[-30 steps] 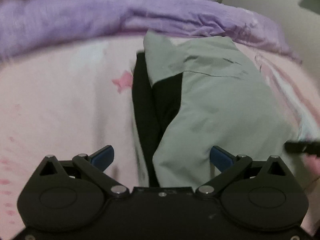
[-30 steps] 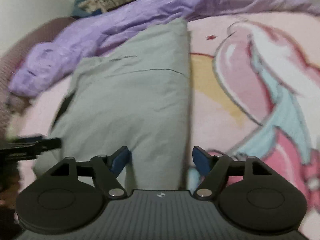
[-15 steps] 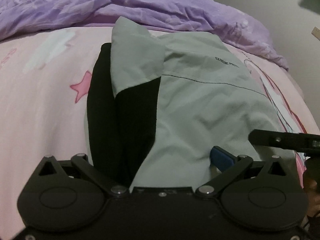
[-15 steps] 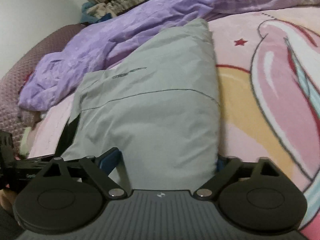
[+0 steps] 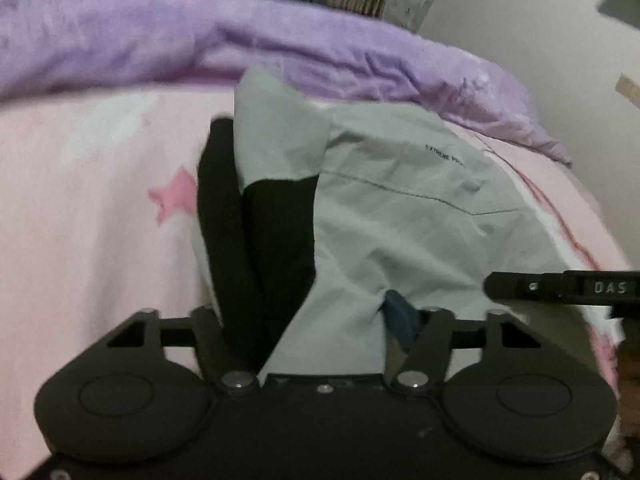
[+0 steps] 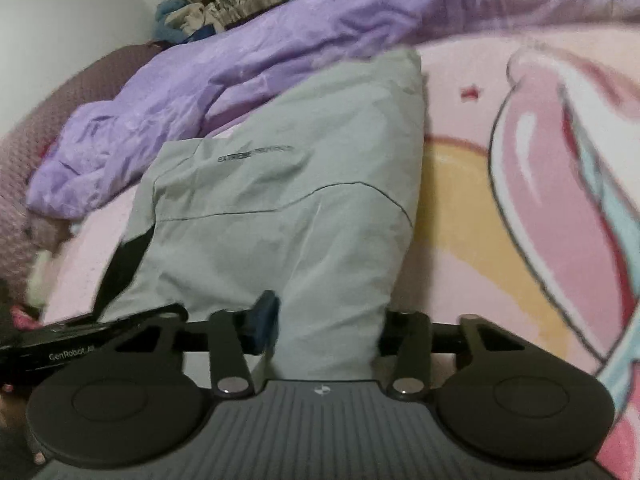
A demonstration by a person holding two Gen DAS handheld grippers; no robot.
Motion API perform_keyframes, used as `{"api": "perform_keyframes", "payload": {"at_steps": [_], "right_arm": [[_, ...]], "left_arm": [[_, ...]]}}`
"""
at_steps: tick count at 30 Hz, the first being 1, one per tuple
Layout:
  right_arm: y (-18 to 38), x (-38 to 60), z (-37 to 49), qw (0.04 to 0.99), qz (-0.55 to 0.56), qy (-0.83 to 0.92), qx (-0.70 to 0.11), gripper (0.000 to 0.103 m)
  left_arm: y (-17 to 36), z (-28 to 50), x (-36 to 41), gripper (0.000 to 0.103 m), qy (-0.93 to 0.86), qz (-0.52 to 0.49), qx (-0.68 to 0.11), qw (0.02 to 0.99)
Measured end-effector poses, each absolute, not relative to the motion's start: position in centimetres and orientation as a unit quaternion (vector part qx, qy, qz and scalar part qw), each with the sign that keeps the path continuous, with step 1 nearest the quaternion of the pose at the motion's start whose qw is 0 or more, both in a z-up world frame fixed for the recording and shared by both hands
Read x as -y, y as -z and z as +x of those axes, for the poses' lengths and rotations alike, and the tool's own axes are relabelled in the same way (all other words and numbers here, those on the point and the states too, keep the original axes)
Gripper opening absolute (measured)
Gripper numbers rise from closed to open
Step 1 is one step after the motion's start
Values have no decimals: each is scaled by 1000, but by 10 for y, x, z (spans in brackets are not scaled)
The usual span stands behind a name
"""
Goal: Fold large clothes
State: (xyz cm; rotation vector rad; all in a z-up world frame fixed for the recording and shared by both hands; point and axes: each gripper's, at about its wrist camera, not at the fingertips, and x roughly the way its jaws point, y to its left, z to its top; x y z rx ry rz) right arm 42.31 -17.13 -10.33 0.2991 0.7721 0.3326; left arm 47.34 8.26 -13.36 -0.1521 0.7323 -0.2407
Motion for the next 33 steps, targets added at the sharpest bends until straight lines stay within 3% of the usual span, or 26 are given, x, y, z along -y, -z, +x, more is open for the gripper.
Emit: {"api": "perform_keyframes", "payload": {"at_steps": [3, 5, 18, 33], "right_arm": [[76, 158, 412, 913, 120, -155, -357, 36], [57, 151, 407, 920, 104, -153, -346, 34], [-12, 171, 360, 955, 48, -131, -262, 31], [-24, 272, 334, 967, 42, -51, -245, 31]], "left_arm": [[120, 469, -92, 23, 97, -115, -341, 928], [111, 465, -98, 19, 114, -122, -327, 930], [64, 444, -60, 17, 150, -136, -267, 942], [56, 472, 64, 17, 242, -106, -281, 923]]}}
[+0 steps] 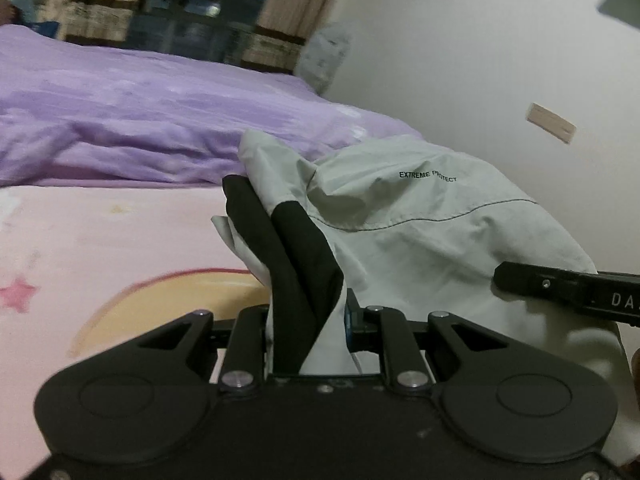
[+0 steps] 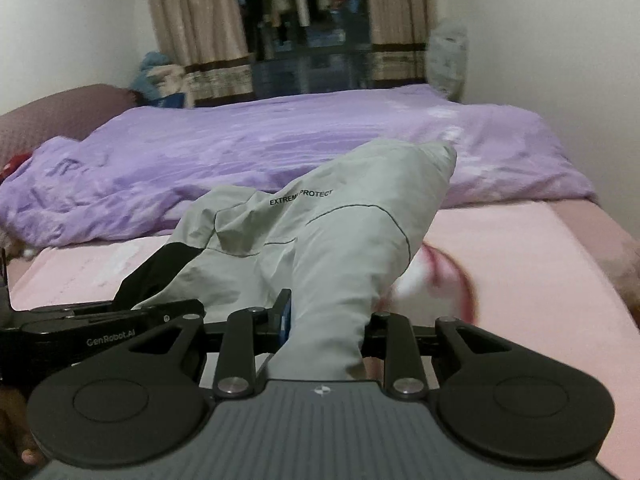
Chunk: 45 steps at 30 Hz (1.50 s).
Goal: Fold large clothes
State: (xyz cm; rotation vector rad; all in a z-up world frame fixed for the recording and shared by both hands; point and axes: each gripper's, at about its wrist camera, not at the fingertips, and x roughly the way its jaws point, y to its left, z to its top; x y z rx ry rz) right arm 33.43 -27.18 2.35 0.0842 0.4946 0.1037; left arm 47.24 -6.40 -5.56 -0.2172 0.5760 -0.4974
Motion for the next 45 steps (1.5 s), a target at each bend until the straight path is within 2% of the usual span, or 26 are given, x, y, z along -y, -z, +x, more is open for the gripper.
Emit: {"api": "perform_keyframes", "payload": {"at_steps": [13, 18, 19, 20, 21, 22, 25, 27, 28, 30, 32, 34, 36, 37, 39, 41, 45], "right_arm": [[-7, 386, 303, 970, 55, 18, -237, 31], [47, 433, 317, 957, 111, 27, -268, 34], [67, 444, 323, 949, 130, 25, -284, 38], [93, 455, 330, 938, 153, 26, -309, 58], [116, 463, 335, 927, 172, 34, -331, 69], [139, 475, 336, 918, 195, 43, -343, 83], [142, 493, 315, 920, 230, 30, -316, 82], [120, 493, 303, 930, 215, 86, -287, 65], [106, 490, 299, 938, 192, 122, -262, 55], [82, 476, 297, 954, 151, 174, -195, 55], [69, 462, 310, 965, 134, 189, -125, 55], [69, 462, 341, 961, 151, 195, -128, 54], [81, 461, 380, 959, 162, 179, -149, 47], [94, 462, 401, 955, 156, 181, -176, 37], [126, 466, 434, 942, 136, 199, -234, 36], [132, 462, 440, 943, 120, 203, -236, 39], [115, 458, 412, 945, 131, 197, -225, 40]], "left_arm": [[68, 494, 179, 17, 327, -85, -297, 893], [125, 512, 206, 20, 337, -78, -347, 872], [141, 516, 209, 24, 332, -73, -364, 867], [157, 518, 208, 42, 319, -69, -369, 870], [169, 518, 202, 57, 320, -77, -363, 872], [176, 519, 194, 61, 331, -91, -364, 866], [165, 518, 180, 69, 306, -99, -354, 878], [135, 511, 181, 71, 260, -93, -294, 915], [120, 508, 186, 82, 224, -88, -266, 933], [96, 515, 205, 92, 181, -87, -238, 950], [86, 526, 231, 95, 209, -91, -222, 948], [93, 538, 264, 96, 218, -40, -204, 954], [112, 557, 296, 96, 183, 35, -234, 954], [128, 566, 306, 96, 165, 61, -251, 952], [159, 582, 315, 101, 167, 103, -272, 942], [173, 595, 305, 103, 172, 76, -290, 938], [152, 593, 284, 99, 154, -2, -328, 932]]}}
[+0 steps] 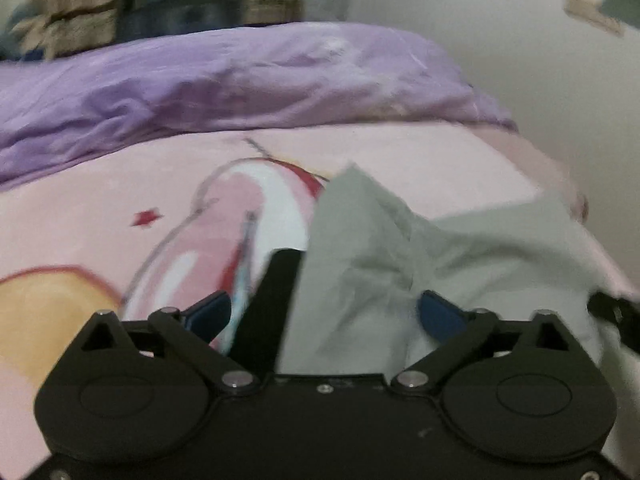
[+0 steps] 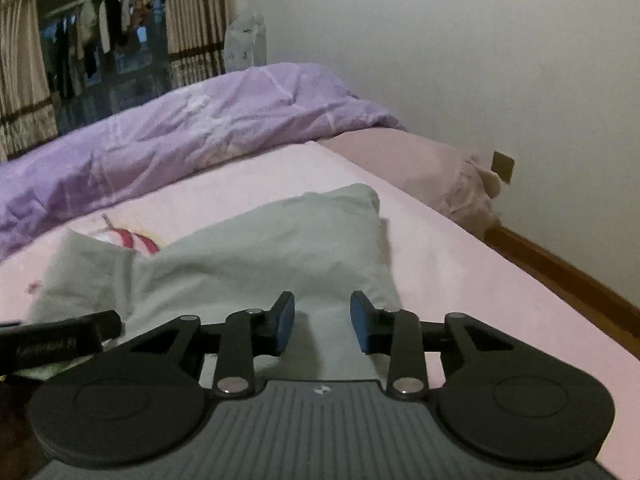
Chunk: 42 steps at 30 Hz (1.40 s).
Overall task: Fold large clothes
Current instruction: 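Open both grippers and withdraw them from the folded coat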
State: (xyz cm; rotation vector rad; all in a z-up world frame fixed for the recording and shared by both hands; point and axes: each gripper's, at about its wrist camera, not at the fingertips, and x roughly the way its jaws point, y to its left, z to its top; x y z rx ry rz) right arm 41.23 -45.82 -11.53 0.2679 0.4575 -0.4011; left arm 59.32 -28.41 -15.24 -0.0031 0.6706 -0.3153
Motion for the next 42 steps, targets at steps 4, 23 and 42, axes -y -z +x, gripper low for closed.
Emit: {"api": "perform_keyframes", "payload": {"at_steps": [4, 23, 42], "right_arm": [[90, 433, 351, 957, 120, 194, -180, 59], [107, 362, 252, 937, 123, 167, -280, 71], [93, 335, 217, 909, 102, 224, -336, 97]], "left_arm": [[124, 545, 250, 100, 193, 2, -293, 937], [143, 390, 196, 103, 236, 103, -346, 902], [123, 330, 177, 103, 227, 147, -355, 895]]}}
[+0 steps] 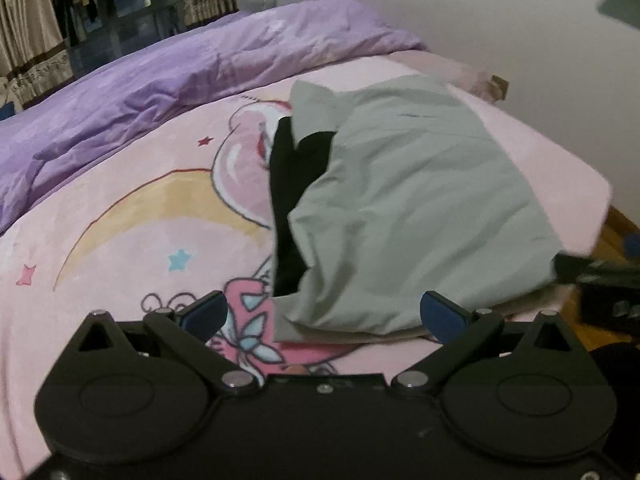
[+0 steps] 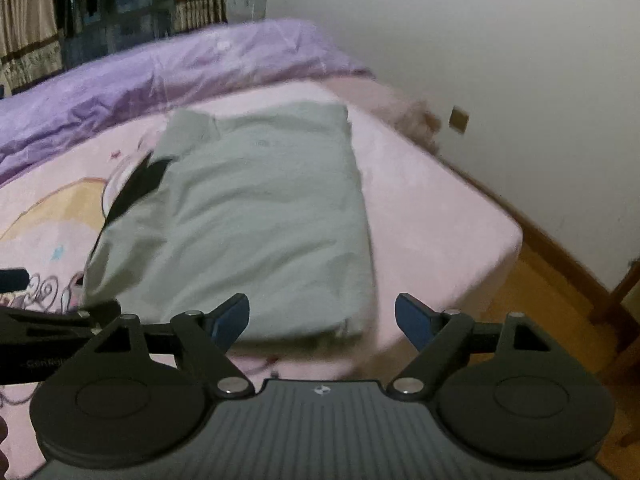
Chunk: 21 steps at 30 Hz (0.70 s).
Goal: Fold large clothes
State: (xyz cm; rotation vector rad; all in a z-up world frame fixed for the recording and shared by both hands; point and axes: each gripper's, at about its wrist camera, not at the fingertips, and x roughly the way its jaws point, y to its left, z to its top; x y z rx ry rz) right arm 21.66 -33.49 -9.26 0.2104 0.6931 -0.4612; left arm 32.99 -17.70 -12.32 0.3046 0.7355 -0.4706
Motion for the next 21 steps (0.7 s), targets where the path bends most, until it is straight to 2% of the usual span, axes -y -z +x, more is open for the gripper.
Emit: {"api": "perform_keyframes", "payload": {"at_steps": [5, 21], "right_arm": [[93, 331, 207, 906, 113, 215, -348, 96], [93, 324, 200, 905, 108, 210, -354, 96]], "left_arm": [[115, 315, 189, 103, 231, 178, -339, 894], [115, 311, 181, 103, 225, 161, -353, 894]]}}
